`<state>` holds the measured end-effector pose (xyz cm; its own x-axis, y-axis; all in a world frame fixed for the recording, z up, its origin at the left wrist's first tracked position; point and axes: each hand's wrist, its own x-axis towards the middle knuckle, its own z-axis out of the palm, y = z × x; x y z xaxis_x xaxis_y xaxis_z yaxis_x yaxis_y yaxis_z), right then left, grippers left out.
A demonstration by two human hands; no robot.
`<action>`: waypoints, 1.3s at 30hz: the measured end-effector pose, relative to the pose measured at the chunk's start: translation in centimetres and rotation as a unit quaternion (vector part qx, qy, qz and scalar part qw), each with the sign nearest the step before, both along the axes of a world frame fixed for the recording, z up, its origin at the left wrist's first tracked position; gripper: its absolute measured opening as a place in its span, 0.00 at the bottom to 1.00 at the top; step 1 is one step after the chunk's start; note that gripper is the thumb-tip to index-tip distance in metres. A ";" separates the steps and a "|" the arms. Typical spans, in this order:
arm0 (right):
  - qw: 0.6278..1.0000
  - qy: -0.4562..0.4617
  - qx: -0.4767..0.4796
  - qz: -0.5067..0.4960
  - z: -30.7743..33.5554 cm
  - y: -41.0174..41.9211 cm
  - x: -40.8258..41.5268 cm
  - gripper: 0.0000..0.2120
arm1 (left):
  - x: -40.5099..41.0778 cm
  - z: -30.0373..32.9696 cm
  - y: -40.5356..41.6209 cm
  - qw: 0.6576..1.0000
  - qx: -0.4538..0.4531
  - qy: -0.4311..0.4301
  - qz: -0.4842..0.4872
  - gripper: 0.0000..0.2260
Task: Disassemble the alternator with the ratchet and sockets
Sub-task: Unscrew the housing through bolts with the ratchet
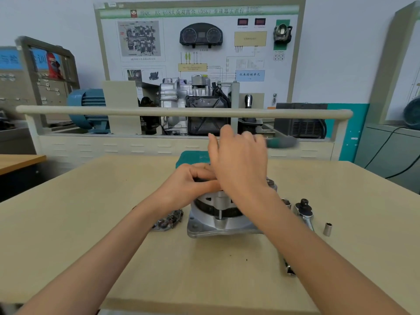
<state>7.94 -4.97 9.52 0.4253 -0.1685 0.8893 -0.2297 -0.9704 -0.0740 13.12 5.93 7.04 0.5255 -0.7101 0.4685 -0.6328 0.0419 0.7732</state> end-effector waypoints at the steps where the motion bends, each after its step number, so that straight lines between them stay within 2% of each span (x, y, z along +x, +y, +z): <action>1: 0.994 -0.007 -0.018 -0.107 -0.1 0.9 -0.4 0.14 | 0.1 -0.3 -0.1 1.000 -0.007 -0.009 0.010 0.11; 2: 0.988 -0.008 -0.022 -0.153 0.0 1.6 -0.7 0.12 | 0.1 -0.5 -0.2 1.000 -0.013 -0.014 0.022 0.17; 4: 0.991 -0.015 -0.017 -0.130 -0.4 1.8 -0.8 0.12 | 0.0 -0.7 -0.4 0.999 -0.011 -0.016 0.046 0.22; 6: 1.000 -0.017 0.010 0.010 -0.7 1.0 -0.7 0.12 | 0.1 -0.8 -0.5 0.999 -0.010 -0.017 0.049 0.20; 8: 0.974 -0.039 0.116 0.189 -0.5 0.3 -0.6 0.13 | -0.1 -0.4 -0.5 0.999 -0.002 -0.026 0.047 0.12; 9: 0.946 -0.041 0.178 0.268 -0.3 0.0 -0.5 0.14 | -0.2 -0.3 -0.5 0.999 0.002 -0.029 0.046 0.04; 10: 0.908 -0.033 0.241 0.342 0.0 -0.1 -0.3 0.15 | -0.2 -0.1 -0.4 0.999 0.007 -0.031 0.043 0.05; 12: 0.793 -0.012 0.371 0.484 0.5 -0.3 0.1 0.20 | -0.2 0.2 0.0 0.999 0.013 -0.023 0.029 0.13; 14: 0.670 0.014 0.477 0.569 0.9 -0.8 0.6 0.24 | -0.2 0.3 0.2 1.000 0.022 -0.005 0.022 0.11; 15: 0.636 0.025 0.505 0.582 1.1 -1.0 0.8 0.26 | -0.3 0.3 0.3 0.999 0.028 0.006 0.021 0.08; 16: 0.623 0.032 0.518 0.585 1.3 -0.9 0.9 0.27 | -0.3 0.3 0.2 0.999 0.033 0.009 0.023 0.06; 17: 0.636 0.033 0.513 0.575 1.4 -0.7 0.9 0.28 | -0.4 0.2 0.1 0.999 0.036 0.006 0.023 0.05; 19: 0.693 0.009 0.467 0.548 1.3 0.0 0.7 0.28 | -0.4 0.1 -0.1 0.999 0.033 -0.001 0.031 0.04; 21: 0.737 -0.051 0.425 0.523 0.9 0.6 0.3 0.25 | -0.6 0.1 -0.3 0.999 0.023 -0.002 0.040 0.05; 22: 0.775 -0.083 0.382 0.497 0.6 0.9 0.0 0.24 | -0.7 0.0 -0.3 0.999 0.016 0.000 0.042 0.07; 23: 0.841 -0.110 0.304 0.434 0.4 1.0 -0.2 0.23 | -0.8 0.0 -0.3 0.999 0.010 0.004 0.044 0.11; 24: 0.916 -0.121 0.195 0.328 0.2 1.0 -0.3 0.20 | -0.9 0.0 -0.3 0.999 0.007 0.008 0.048 0.16; 25: 0.970 -0.107 0.086 0.200 0.0 1.0 -0.3 0.16 | -1.0 0.0 -0.2 0.998 0.008 0.008 0.059 0.21; 26: 0.993 -0.076 0.013 0.084 -0.2 1.2 -0.4 0.12 | -1.0 -0.1 -0.3 0.997 0.011 0.005 0.075 0.24; 27: 0.999 -0.039 -0.011 0.007 -0.2 1.3 -0.6 0.10 | -1.0 0.0 -0.4 0.996 0.019 0.001 0.092 0.25; 29: 0.999 0.024 -0.004 -0.041 0.1 1.4 -1.0 0.10 | -1.0 0.3 -0.9 0.991 0.040 -0.010 0.125 0.23; 31: 0.998 0.055 -0.009 -0.007 0.7 0.8 -0.8 0.10 | -1.1 0.5 -1.3 0.987 0.058 -0.026 0.145 0.20; 33: 0.997 0.063 -0.034 0.035 1.1 -0.1 -0.4 0.09 | -1.3 0.6 -1.5 0.987 0.077 -0.041 0.138 0.11; 34: 0.995 0.064 -0.047 0.058 1.2 -0.5 -0.3 0.09 | -1.5 0.7 -1.4 0.988 0.075 -0.038 0.127 0.07; 36: 0.988 0.078 -0.039 0.131 1.4 -1.3 -0.3 0.12 | -1.5 0.6 -0.9 0.993 0.066 -0.034 0.088 0.10; 37: 0.975 0.092 0.009 0.201 1.5 -1.5 -0.3 0.15 | -1.5 0.5 -0.7 0.994 0.069 -0.034 0.073 0.12; 39: 0.906 0.095 0.171 0.375 2.0 -1.5 -0.3 0.22 | -1.4 0.6 -0.2 0.995 0.082 -0.020 0.052 0.12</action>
